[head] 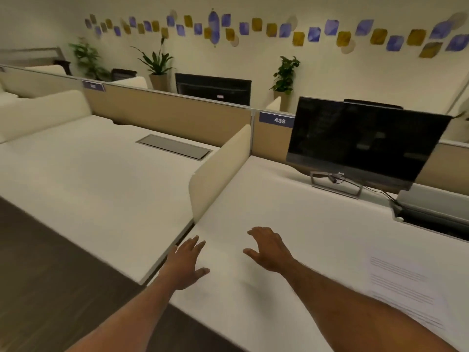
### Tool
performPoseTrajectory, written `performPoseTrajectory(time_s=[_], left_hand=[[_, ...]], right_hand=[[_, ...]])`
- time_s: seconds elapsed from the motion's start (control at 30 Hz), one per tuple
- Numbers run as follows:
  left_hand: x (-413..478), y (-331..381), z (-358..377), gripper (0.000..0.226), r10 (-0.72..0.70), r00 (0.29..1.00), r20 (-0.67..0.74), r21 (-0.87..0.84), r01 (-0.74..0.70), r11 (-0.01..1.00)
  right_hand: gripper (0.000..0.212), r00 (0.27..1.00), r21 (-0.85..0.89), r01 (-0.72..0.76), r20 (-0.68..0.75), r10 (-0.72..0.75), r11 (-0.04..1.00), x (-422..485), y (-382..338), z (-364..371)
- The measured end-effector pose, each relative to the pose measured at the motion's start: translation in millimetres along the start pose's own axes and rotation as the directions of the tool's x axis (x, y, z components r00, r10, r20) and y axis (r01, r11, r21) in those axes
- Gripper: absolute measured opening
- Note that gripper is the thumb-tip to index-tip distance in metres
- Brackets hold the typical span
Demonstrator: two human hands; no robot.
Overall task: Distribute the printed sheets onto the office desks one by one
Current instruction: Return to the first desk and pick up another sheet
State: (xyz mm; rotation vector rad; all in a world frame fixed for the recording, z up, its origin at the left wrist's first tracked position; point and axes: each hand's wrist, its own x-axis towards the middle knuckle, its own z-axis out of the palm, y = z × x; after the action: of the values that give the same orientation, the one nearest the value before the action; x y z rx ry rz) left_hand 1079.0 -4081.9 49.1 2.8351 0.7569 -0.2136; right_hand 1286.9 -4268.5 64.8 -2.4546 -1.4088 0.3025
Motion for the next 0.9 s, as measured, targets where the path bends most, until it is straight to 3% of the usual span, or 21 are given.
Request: performPoseTrajectory(time_s=[0.4, 0.77, 0.9], left_hand=[[-111, -248, -34, 0.087, -0.353, 0.933, -0.064, -0.096, 0.346, 0.933], [-173, -437, -44, 0.088, -0.653, 0.746, -0.13, -0.159, 0.635, 0.756], [-177, -503, -62, 0.088, -0.726, 0.673, -0.14, -0.148, 0.711, 0.688]], right_hand=[[0.062, 0.943, -0.067, 0.317, 0.124, -0.307, 0.946, 125, -255, 89], [0.063, 0.779, -0.023, 0.607, 0.217, -0.589, 0.794, 263, -459, 171], [0.066, 0.745, 0.027, 0.634, 0.244, -0.62, 0.773, 322, -526, 195]])
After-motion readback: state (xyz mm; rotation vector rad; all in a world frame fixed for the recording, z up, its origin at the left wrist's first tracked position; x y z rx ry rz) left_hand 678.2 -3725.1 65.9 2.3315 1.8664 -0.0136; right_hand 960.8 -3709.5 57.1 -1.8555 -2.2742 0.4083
